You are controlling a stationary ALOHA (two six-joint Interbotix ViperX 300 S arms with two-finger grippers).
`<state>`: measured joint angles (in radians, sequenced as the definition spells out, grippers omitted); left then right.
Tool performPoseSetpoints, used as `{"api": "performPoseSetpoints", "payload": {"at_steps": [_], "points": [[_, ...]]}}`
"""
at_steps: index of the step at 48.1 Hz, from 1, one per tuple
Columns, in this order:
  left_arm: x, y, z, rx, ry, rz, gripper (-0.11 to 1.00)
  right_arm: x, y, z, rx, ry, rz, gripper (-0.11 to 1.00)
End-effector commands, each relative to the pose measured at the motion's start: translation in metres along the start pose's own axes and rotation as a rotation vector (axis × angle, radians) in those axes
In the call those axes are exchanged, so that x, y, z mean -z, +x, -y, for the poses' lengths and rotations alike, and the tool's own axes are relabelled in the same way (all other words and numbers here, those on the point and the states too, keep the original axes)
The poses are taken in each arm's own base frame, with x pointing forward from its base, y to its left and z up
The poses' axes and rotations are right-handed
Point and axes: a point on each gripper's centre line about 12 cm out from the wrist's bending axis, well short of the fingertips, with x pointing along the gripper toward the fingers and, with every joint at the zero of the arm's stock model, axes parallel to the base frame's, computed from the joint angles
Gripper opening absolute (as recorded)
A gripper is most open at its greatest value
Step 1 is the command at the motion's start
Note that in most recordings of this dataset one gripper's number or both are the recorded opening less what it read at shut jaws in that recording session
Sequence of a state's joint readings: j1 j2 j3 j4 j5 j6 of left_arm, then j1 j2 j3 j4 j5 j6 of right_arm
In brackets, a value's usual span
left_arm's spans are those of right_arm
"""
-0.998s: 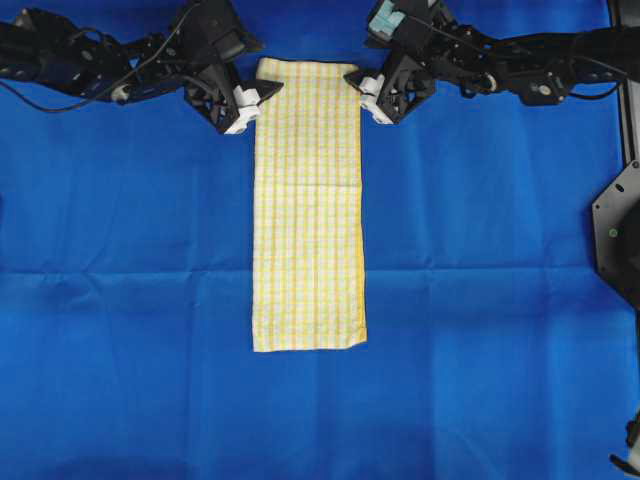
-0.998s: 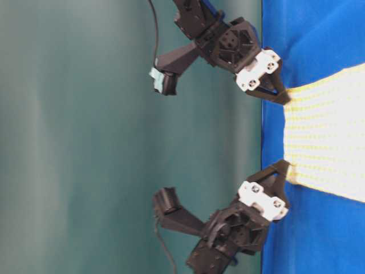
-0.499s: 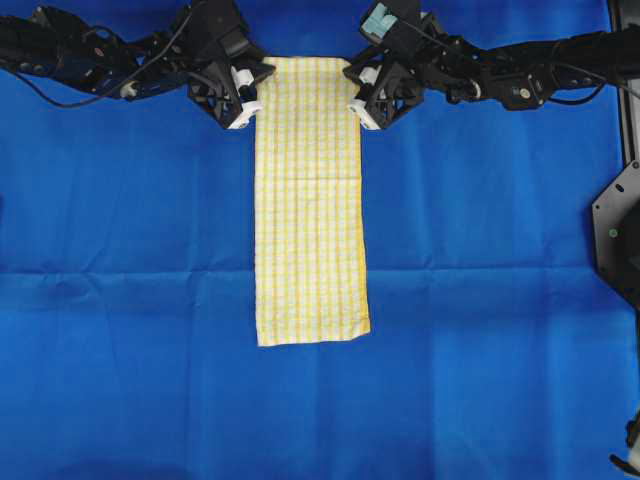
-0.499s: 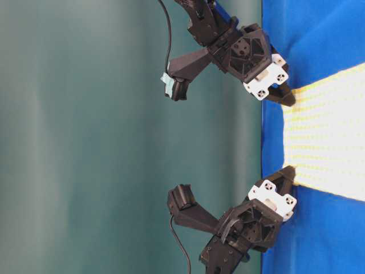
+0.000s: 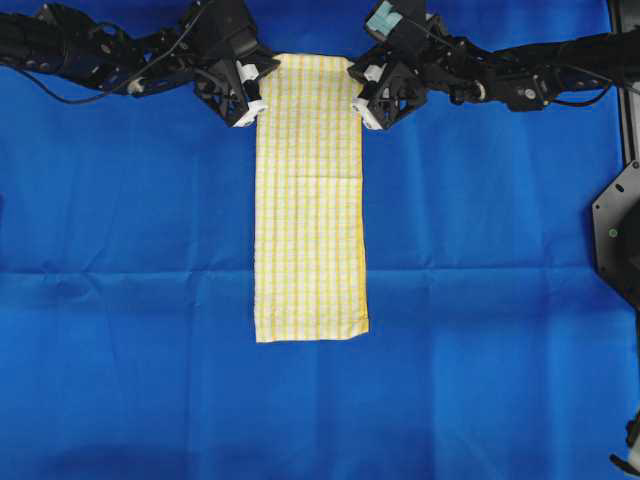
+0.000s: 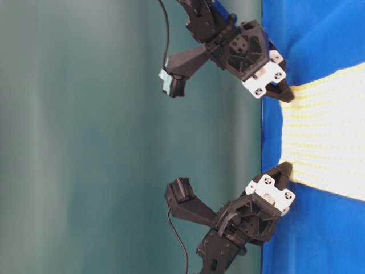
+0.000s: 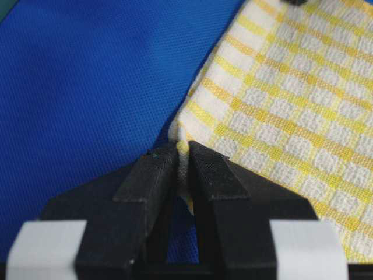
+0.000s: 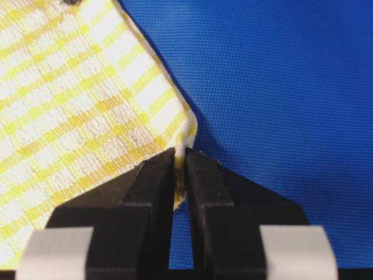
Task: Fold the yellow towel.
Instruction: 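Fold the top end down toward the bottom end with both grippers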
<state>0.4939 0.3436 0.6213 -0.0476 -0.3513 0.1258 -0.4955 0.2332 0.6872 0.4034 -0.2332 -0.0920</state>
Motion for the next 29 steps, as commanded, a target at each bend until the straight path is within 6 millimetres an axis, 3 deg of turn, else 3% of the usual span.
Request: {"api": "performPoseSetpoints", "payload": {"at_steps": [1, 15, 29], "points": [[-0.027, -0.008, -0.003, -0.006, 0.007, 0.063, 0.06, -0.02, -0.013, -0.004, -0.014, 0.008, 0.066, 0.04], [-0.038, -0.02, -0.004, -0.005, 0.013, 0.072, 0.06, -0.029, -0.021, -0.006, -0.023, 0.009, 0.095, 0.04], [-0.04, -0.031, 0.004, 0.01, 0.021, 0.078, 0.06, -0.025, -0.027, -0.011, -0.035, 0.008, 0.091, 0.04]]}}
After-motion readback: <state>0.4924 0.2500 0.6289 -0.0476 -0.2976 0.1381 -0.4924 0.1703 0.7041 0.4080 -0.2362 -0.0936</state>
